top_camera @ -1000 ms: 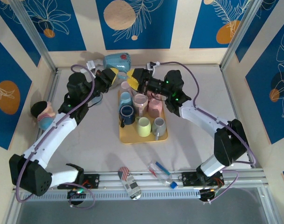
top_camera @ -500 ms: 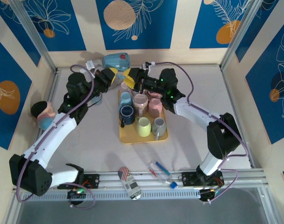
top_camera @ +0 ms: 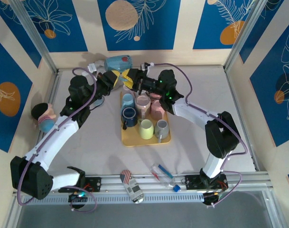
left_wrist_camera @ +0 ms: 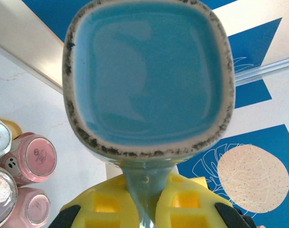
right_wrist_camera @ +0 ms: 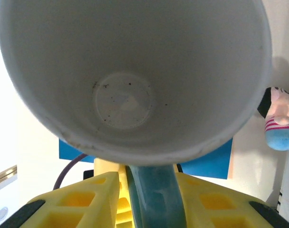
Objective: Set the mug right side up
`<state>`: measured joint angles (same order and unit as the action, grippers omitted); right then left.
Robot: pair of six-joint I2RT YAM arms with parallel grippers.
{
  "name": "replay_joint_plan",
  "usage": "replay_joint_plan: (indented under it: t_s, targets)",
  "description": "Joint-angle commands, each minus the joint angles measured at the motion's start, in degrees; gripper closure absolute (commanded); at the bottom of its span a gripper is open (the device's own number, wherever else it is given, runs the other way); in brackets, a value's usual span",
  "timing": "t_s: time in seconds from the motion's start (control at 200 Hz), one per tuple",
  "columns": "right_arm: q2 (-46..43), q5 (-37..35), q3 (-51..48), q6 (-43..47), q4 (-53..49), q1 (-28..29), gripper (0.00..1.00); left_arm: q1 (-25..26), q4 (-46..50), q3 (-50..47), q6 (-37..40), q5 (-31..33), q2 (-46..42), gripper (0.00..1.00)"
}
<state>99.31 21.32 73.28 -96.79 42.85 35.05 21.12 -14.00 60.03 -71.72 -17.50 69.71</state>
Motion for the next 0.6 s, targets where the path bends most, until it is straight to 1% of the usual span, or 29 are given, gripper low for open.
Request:
replay_joint_plan:
  t_s: [0.0, 0.07, 0.12, 0.23, 0.325, 0.41, 0.425, 0.475, 0.55, 0.595]
  targets:
    - [0.91, -1.8, 2.85, -1.38, 2.63, 0.44, 0.67, -0.02, -5.92, -0.01, -0.17, -0.87, -2.02, 1.0]
    - [1.31, -1.98, 3.1, -1.37, 2.61, 0.46, 0.71, -0.03, -5.95, -0.33, -0.19, -0.96, -2.1, 1.0]
    - [1.53, -2.16, 3.19, -1.38, 2.5, 0.46, 0.77, -0.03, -6.02, -0.7, -0.31, -0.89, -2.17, 1.0]
    - [1.59, -2.3, 3.01, -0.14, 1.96, 0.46, 0.86, -0.03, -6.39, -1.61, 0.09, -0.93, -2.4, 1.0]
    - [1.24, -2.59, 2.64, 2.84, 1.7, 0.24, 0.93, 0.01, -7.11, -2.6, 0.19, -0.96, -2.39, 1.0]
    - [0.9, -3.11, 2.48, 5.99, 1.71, 0.03, 0.97, -0.1, -7.28, -2.99, 1.04, -1.43, -2.39, 1.0]
    - [0.78, -3.08, 2.49, 6.81, 1.69, 0.02, 0.98, -0.12, -7.18, -3.01, 1.24, -1.59, -2.39, 0.96]
    - [0.35, -3.38, 2.51, 9.29, 1.1, -0.07, 1.0, -0.12, -7.03, -3.11, 2.22, -2.09, -2.43, 0.8]
    - [-0.37, -3.47, 2.84, 13.65, 0.36, -0.24, 1.0, -0.12, -6.08, -3.33, 3.61, -2.54, -2.95, 0.48]
    - [-0.85, -3.72, 2.79, 16.35, 0.0, -0.33, 1.0, -0.13, -5.32, -3.53, 4.62, -2.45, -3.45, 0.35]
